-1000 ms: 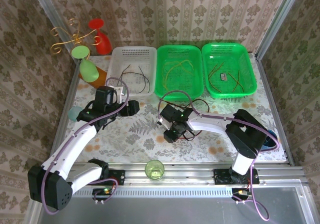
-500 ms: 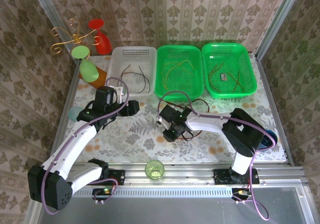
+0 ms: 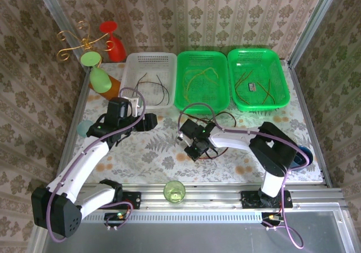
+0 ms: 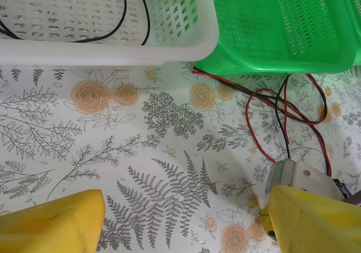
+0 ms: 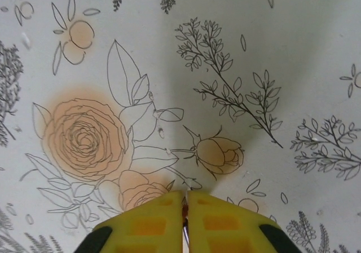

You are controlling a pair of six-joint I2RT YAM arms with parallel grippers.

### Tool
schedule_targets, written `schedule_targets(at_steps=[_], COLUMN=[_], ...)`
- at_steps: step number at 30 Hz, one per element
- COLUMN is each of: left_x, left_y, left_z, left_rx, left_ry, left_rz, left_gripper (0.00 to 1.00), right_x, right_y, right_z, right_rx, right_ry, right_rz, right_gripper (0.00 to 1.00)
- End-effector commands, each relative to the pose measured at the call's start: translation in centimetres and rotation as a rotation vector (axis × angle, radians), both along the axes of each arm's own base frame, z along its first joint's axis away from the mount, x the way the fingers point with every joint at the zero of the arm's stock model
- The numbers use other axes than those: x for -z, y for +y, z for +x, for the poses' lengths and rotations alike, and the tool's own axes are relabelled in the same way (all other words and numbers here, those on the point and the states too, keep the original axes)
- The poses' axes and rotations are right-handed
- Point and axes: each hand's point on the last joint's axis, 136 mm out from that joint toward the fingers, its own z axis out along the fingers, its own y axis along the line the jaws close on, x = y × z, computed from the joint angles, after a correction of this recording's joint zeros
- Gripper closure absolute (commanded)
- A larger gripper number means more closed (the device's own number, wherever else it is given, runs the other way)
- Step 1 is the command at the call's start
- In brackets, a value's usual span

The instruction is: Untangle the cables

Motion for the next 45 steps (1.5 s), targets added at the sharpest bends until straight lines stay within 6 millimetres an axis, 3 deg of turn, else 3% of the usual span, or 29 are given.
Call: schedule_targets(at_steps=[1,5,16,22,28,39,45], left_x=[-0.6,-0.7,-3.0,-4.9,-6.4,-6.9,-7.7], left_y=[0.2,0.1,-0.9,-3.8,-8.5,-14.5,-17.1], left_z=[0.2,0.1,0.3,-0.4,-2.3,-4.6,-6.0], left_rx=[-0.014,0.003,0.071,0.197,0.382,0.596,0.732], left_ry=[-0.013,-0.034,-0.144,-0.227,-0.306,-0.357,-0.401], left_rz=[-0.004,0.006,-0.057,-0.121,-0.245,-0.439,-0.556], left_gripper=[0.23,0.23,0.23,0.25,0.26,0.27,0.38], right_x=[0.3,-1.9,-13.0,-17.9,-20.6,-24.7,-25.9], right_y=[-0.4,-0.6,-1.8,-2.8,-3.7,-5.1,-5.2], right_z=[0.5,1.5,4.1,5.5,6.6,7.0,6.7], right_rx=[0.008,0.021,0.173,0.257,0.32,0.383,0.376], right_ry=[-0.014,-0.083,-0.3,-0.361,-0.369,-0.38,-0.368], right_rz=[-0.021,-0.009,0.344,0.578,0.723,0.948,0.991], right_gripper=[0.98,1.0,1.0,1.0,1.0,1.0,1.0])
